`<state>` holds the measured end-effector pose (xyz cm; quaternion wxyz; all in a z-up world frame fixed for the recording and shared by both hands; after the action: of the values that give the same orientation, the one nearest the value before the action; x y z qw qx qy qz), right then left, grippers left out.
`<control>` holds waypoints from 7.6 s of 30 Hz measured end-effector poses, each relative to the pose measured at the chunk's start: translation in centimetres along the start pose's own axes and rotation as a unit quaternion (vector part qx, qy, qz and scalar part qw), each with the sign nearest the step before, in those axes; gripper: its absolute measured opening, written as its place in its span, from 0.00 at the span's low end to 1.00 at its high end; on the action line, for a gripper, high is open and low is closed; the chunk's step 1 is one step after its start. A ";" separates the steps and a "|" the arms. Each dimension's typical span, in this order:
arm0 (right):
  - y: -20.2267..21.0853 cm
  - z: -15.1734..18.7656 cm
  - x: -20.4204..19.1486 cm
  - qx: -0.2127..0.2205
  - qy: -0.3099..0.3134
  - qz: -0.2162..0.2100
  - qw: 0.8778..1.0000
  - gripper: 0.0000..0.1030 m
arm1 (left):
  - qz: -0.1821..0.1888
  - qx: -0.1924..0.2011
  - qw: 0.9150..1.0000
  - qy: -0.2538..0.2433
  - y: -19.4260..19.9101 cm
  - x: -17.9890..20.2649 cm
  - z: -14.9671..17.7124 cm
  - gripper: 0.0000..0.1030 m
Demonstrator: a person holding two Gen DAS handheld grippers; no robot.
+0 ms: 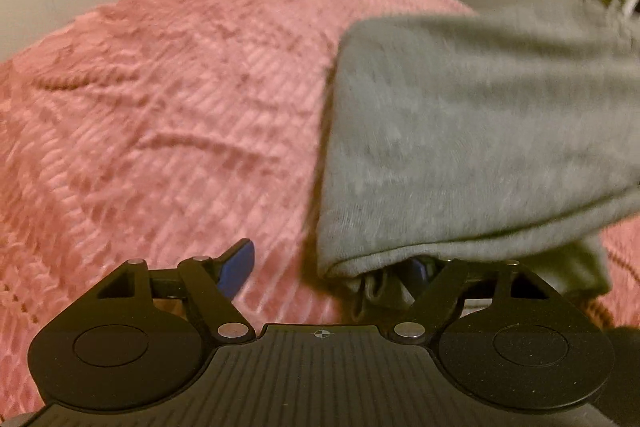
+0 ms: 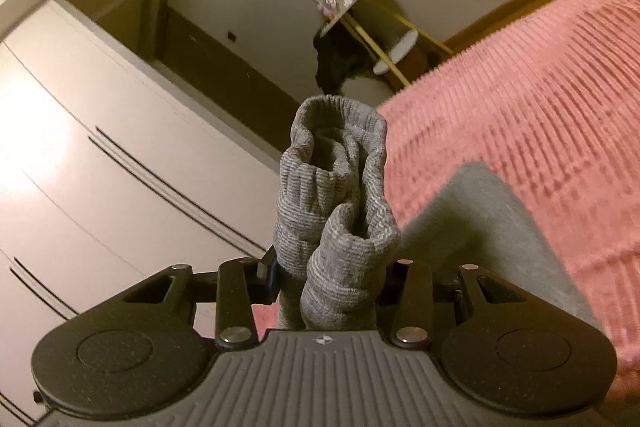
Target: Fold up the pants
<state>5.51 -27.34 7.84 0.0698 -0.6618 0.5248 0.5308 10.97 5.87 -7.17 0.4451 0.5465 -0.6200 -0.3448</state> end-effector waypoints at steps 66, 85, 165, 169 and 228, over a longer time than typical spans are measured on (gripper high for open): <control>-11.4 -1.4 11.8 -0.253 0.028 0.035 0.966 0.65 | 0.301 -0.081 0.949 -0.039 -10.1 5.0 -10.8 1.00; -11.9 -2.9 5.2 -0.210 0.067 0.004 0.975 0.56 | 0.340 -0.036 0.940 -0.016 -6.5 6.6 -13.0 0.97; -8.0 8.8 0.2 -0.116 0.317 0.325 0.883 0.96 | -0.053 0.075 0.995 -0.028 -2.5 5.4 -1.1 1.00; -7.9 8.7 0.2 -0.116 0.314 0.322 0.885 0.96 | -0.053 0.075 0.995 -0.031 -2.5 5.5 -1.1 1.00; -7.6 8.6 0.2 -0.117 0.310 0.321 0.888 0.96 | -0.050 0.071 0.996 -0.034 -2.6 5.7 -0.9 1.00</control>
<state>5.93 -18.53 0.42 -0.3481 -0.5917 0.6375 0.3497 12.77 -0.10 -8.21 0.3657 0.5950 -0.6296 -0.3403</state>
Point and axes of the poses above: each gripper's, at about its wrist camera, not at the fingertips, and y roughly against the way its jaws point, x to its right, z to its underside, the point moved 8 cm from there along -y, roughly the way its jaws point, and after that the axes turned 12 degrees about -x, right-handed, at the moved point
